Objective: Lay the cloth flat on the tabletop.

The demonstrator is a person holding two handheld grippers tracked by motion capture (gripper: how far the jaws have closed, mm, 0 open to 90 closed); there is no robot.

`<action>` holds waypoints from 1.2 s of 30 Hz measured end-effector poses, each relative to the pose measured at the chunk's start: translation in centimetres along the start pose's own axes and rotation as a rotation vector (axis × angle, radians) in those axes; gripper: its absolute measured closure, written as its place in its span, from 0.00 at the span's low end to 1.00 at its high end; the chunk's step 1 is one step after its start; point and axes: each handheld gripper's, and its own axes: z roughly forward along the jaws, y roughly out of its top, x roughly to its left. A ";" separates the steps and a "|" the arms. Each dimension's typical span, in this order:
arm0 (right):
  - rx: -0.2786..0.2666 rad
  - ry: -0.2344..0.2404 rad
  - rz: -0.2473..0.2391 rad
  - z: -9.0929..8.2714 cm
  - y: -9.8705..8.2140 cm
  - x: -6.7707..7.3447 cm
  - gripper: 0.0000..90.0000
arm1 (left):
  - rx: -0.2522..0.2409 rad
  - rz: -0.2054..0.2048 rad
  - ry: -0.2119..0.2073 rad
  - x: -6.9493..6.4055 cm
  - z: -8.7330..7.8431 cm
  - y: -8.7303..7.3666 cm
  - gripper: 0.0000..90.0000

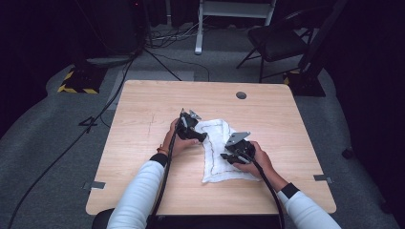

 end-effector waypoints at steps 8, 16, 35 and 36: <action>0.026 -0.033 -0.030 0.0 0.5 0.2 0.90 | -0.014 0.059 -0.065 -0.3 -0.4 0.1 0.59; -0.055 -0.073 -0.022 -2.7 1.4 -0.2 0.95 | -0.028 0.106 -0.075 -0.4 -1.3 0.3 0.89; -0.318 -0.200 0.082 -12.9 1.4 -4.5 0.97 | -0.252 0.184 -0.040 -0.3 -11.8 2.4 0.92; -0.326 -0.206 0.089 -13.3 1.3 -4.7 0.97 | -0.263 0.190 -0.039 -0.3 -12.4 2.5 0.92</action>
